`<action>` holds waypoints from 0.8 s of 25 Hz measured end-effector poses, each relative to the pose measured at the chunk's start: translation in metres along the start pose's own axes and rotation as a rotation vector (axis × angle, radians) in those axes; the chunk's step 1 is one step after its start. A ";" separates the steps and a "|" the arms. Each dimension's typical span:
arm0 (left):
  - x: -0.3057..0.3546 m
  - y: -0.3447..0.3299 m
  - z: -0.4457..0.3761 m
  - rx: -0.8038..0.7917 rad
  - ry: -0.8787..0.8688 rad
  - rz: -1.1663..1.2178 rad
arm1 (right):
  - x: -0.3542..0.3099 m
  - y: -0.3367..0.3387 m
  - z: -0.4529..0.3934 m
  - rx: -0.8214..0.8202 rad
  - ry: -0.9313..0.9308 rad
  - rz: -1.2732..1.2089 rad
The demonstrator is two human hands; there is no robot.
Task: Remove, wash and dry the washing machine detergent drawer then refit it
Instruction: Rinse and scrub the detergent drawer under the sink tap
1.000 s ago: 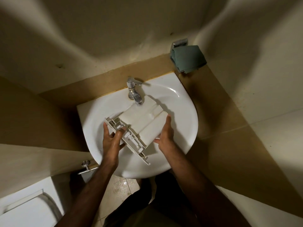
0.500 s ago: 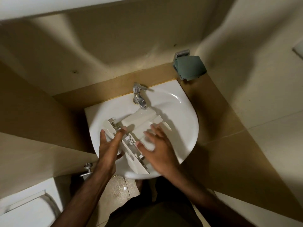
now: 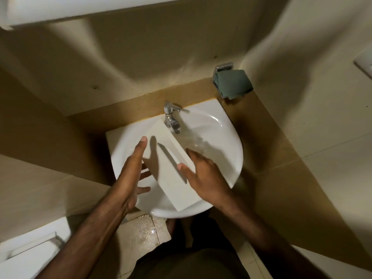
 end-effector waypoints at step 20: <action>0.112 -0.058 -0.137 -0.237 -1.183 -1.568 | 0.070 0.163 -0.081 -0.397 -0.421 -0.576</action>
Point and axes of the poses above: each hand's wrist, its own z-axis away from the middle knuckle, its own y-axis out of the back of the hand, x = y × z, the point moved 2 cm from there along -z, towards the middle knuckle, and after that the axes turned 2 degrees about -z, right-handed, at the moved point
